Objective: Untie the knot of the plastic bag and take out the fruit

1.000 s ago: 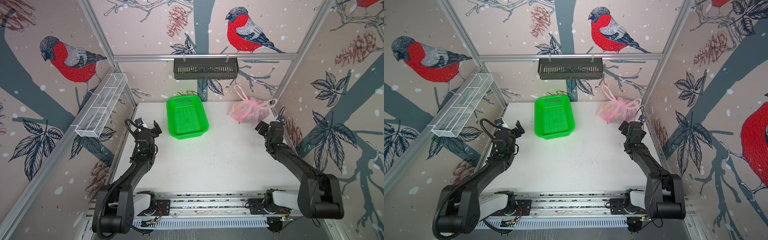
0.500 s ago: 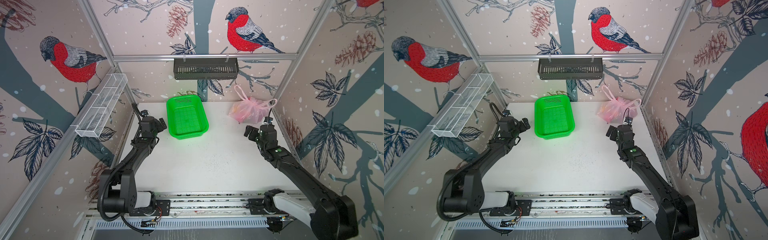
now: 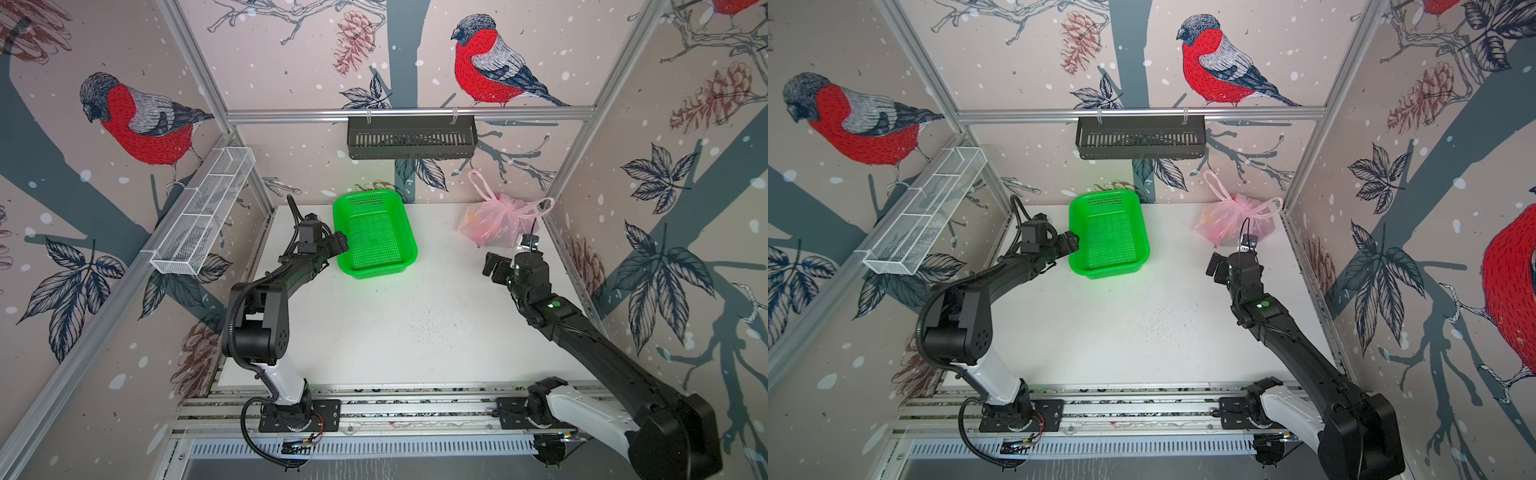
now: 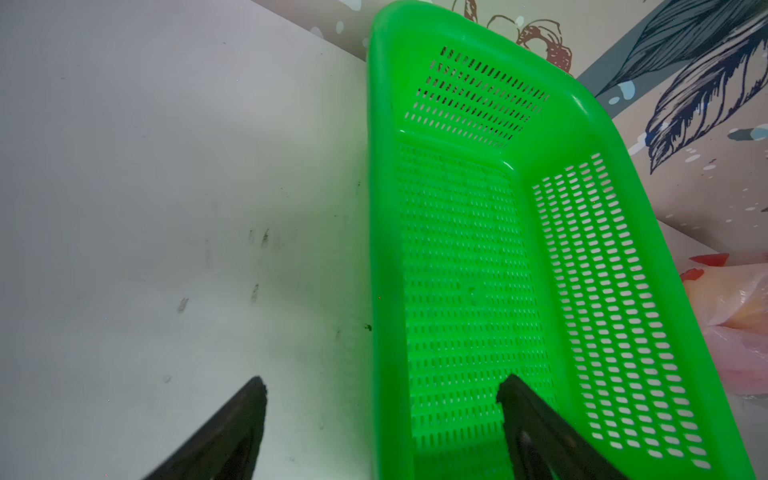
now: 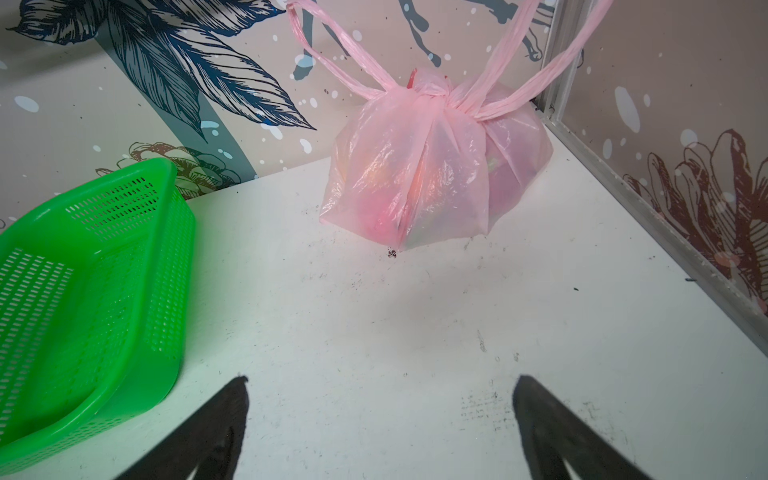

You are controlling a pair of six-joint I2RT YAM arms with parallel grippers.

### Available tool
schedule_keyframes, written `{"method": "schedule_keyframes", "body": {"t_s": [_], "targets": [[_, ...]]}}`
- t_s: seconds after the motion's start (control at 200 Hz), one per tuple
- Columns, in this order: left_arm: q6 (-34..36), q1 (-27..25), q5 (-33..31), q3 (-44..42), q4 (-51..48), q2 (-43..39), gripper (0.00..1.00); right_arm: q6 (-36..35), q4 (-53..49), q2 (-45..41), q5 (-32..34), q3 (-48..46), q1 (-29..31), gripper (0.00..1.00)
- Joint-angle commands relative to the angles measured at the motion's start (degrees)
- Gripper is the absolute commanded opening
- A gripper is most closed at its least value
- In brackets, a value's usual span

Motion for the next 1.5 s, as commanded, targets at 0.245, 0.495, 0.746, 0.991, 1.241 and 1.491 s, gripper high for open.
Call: {"method": "schedule_keyframes", "body": {"t_s": [0.245, 0.495, 0.746, 0.991, 1.241, 1.491], "targets": [[1.5, -1.1, 2.3, 7.9, -4.6, 8.3, 0.52, -0.6, -0.2, -0.2, 0.7, -0.8, 0.9, 0.99], [2.0, -1.6, 2.3, 5.9, -4.4, 7.9, 0.29, 0.1, -1.0, -1.3, 0.7, -0.9, 1.8, 0.99], [2.2, -1.8, 3.9, 1.5, -3.7, 4.1, 0.15, 0.6, -1.9, -2.9, 1.1, -0.7, 2.7, 0.99], [1.4, -3.9, 5.8, -6.9, -3.2, -2.3, 0.11, 0.8, -2.1, -3.3, 2.1, -0.3, 3.4, 0.99], [-6.2, -15.9, 2.4, -18.3, -3.4, -13.9, 0.1, -0.5, -3.4, -3.3, 5.2, 2.8, 3.2, 0.99], [-22.8, -34.7, -8.8, -27.6, -3.5, -23.7, 0.1, -0.4, -4.9, -3.1, 4.2, 7.2, 0.7, 0.99]]}}
